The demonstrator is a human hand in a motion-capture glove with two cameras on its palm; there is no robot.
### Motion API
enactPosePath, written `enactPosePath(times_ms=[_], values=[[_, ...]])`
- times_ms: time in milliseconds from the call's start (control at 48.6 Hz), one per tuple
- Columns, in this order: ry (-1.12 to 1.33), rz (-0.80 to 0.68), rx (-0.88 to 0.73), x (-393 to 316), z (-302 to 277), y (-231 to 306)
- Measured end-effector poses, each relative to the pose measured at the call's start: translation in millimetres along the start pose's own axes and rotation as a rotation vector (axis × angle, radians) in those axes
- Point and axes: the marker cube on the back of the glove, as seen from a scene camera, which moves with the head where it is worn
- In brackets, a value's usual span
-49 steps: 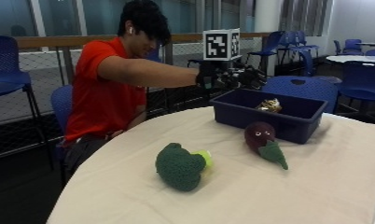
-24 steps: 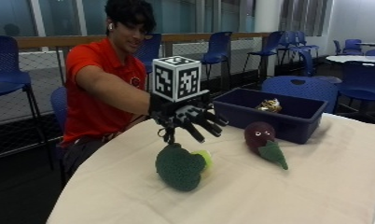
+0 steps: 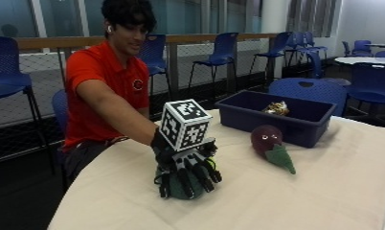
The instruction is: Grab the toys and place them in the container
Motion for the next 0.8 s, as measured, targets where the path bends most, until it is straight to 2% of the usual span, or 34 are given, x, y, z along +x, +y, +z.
enactPosePath(times_ms=[185,452,679,802], values=[[-0.007,0.017,0.059,-1.6,6.9,1.2],[0.049,0.004,0.229,3.4,-4.4,4.9],[0.006,-0.041,0.298,-16.3,-64.8,34.0],[0.032,-0.081,0.343,-49.1,-108.7,52.5]])
